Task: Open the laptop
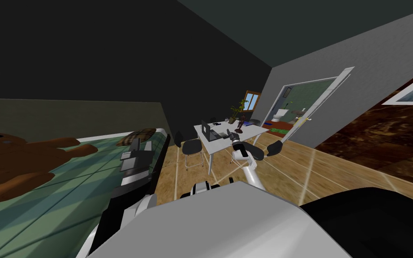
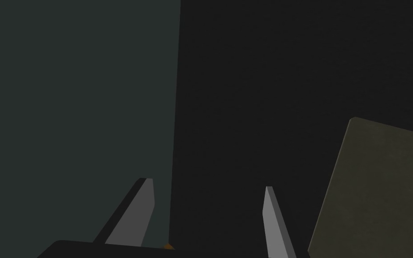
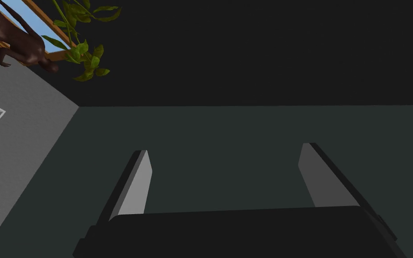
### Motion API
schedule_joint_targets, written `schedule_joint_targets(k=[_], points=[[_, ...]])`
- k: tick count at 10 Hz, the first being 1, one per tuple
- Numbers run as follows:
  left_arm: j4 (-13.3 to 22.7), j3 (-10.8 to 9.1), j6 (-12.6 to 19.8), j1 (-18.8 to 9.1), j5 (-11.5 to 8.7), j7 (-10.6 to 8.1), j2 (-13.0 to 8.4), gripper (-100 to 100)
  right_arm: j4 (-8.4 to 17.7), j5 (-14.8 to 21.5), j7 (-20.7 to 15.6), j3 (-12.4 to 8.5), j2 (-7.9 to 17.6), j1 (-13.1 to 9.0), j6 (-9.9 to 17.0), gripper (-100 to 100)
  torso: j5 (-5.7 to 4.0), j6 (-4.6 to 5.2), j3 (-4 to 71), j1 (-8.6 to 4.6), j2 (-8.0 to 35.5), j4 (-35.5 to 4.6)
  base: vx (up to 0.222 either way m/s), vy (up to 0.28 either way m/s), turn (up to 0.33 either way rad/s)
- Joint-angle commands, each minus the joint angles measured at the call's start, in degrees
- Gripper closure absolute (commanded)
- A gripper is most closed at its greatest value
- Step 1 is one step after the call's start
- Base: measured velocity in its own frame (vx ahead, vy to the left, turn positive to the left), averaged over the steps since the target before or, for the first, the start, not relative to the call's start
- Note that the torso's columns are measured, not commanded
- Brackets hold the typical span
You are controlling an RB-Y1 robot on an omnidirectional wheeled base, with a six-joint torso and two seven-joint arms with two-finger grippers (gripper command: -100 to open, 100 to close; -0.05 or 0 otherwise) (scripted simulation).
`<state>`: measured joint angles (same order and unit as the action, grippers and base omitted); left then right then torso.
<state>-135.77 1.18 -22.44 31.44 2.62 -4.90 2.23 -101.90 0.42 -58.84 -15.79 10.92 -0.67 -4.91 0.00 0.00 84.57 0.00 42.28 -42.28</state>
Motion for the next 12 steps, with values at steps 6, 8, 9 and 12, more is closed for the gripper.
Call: schedule_joint_targets(k=[6,8,9,12], points=[[0.0,0.0,0.0,0.0,0.0,0.0,0.0,0,6.8,1.1,-12.2,-3.8,0.5,-6.7,2.7,-100,0.0,-0.01,0.0,0.0,0.0,0.0,0.0,0.006,-0.002],[0.0,0.0,0.0,0.0,0.0,0.0,0.0,0,9.7,1.6,-15.4,-5.5,0.5,-9.6,3.8,-100,0.0,0.0,0.0,0.0,0.0,0.0,-0.001,0.005,0.002],[0.0,0.0,0.0,0.0,0.0,0.0,0.0,0,9.8,1.6,-17.0,-5.5,0.5,-9.7,3.8,-100,0.0,-0.01,0.0,0.01,0.0,0.0,-0.002,0.011,0.004],[0.0,0.0,0.0,0.0,0.0,0.0,0.0,0,12.7,2.1,-21.6,-7.3,0.6,-12.6,4.8,-100,-0.01,0.0,0.0,-0.02,0.0,0.0,-0.001,0.002,0.004]])
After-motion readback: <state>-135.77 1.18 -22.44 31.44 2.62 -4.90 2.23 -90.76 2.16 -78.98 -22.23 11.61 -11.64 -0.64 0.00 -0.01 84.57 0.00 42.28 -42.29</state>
